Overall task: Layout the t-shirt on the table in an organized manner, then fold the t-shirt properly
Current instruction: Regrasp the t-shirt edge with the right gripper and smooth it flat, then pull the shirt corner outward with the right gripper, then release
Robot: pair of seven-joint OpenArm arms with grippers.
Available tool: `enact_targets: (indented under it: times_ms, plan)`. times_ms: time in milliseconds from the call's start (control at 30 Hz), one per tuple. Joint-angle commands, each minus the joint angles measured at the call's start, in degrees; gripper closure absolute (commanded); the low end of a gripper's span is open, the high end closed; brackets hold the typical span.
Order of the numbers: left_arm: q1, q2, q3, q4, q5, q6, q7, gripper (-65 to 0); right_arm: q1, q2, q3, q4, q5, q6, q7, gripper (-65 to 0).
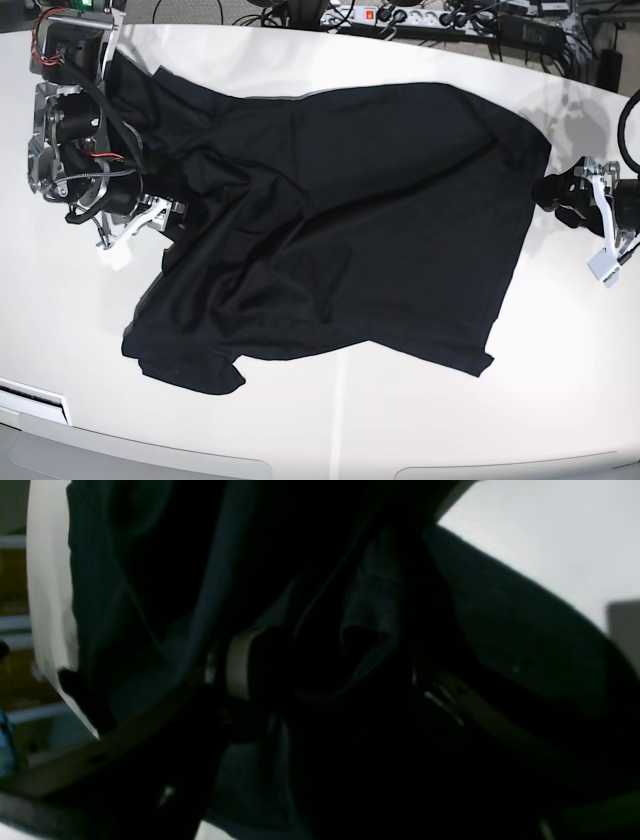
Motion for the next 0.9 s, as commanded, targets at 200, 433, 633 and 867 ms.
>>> enact_targets:
  times_ms: [200, 433, 633, 867]
  plan:
    - [-1.0, -1.5, -0.8, 0.7, -1.2, 0.0, -0.5, -40.7, 1.4, 0.0, 0.3, 0.9, -7.1, -0.1, 3.8, -19.6]
    - [-1.0, -1.5, -0.8, 0.7, -0.7, 0.0, -0.9, -40.7, 3.7, 3.7, 0.6, 4.3, -5.2, 2.5, 2.2, 0.0]
    - [-1.0, -1.5, -0.8, 0.7, 0.4, 0.0, -0.9, -40.7, 3.5, 6.2, 4.6, 15.3, -5.3, 2.5, -2.3, 0.0]
    - [-1.0, -1.5, -0.8, 0.7, 0.6, 0.0, -0.9, -40.7, 3.4, 6.4, 11.0, 19.8, -16.7, -8.3, -2.3, 0.0]
